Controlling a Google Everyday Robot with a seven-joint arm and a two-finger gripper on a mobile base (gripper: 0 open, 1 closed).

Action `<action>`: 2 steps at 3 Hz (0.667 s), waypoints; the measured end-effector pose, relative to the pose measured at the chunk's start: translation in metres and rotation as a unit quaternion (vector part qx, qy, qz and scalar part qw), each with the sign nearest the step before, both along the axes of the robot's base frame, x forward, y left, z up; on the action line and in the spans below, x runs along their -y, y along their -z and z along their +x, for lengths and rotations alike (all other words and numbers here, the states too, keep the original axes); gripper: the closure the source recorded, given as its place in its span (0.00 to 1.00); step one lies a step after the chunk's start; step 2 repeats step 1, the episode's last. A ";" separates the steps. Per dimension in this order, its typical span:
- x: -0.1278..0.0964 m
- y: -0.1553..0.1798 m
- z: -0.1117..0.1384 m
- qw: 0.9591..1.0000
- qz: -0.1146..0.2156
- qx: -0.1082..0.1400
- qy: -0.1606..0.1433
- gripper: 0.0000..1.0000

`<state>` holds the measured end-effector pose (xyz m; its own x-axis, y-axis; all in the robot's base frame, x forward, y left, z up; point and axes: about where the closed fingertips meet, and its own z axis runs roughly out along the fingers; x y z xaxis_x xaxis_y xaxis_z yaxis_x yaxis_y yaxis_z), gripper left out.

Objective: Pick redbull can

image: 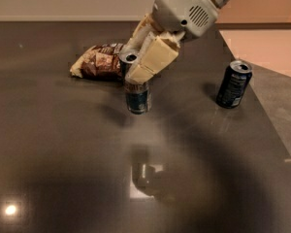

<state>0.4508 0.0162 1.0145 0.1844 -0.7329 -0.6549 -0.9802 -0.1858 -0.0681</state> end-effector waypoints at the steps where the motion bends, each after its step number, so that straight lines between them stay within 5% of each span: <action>1: 0.000 0.000 0.000 1.000 0.000 0.000 0.000 1.00; 2: 0.000 0.000 0.000 1.000 0.000 0.000 0.000 1.00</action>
Offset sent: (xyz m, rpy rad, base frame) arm 0.0000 0.0000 0.0000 0.0000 0.0000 0.0000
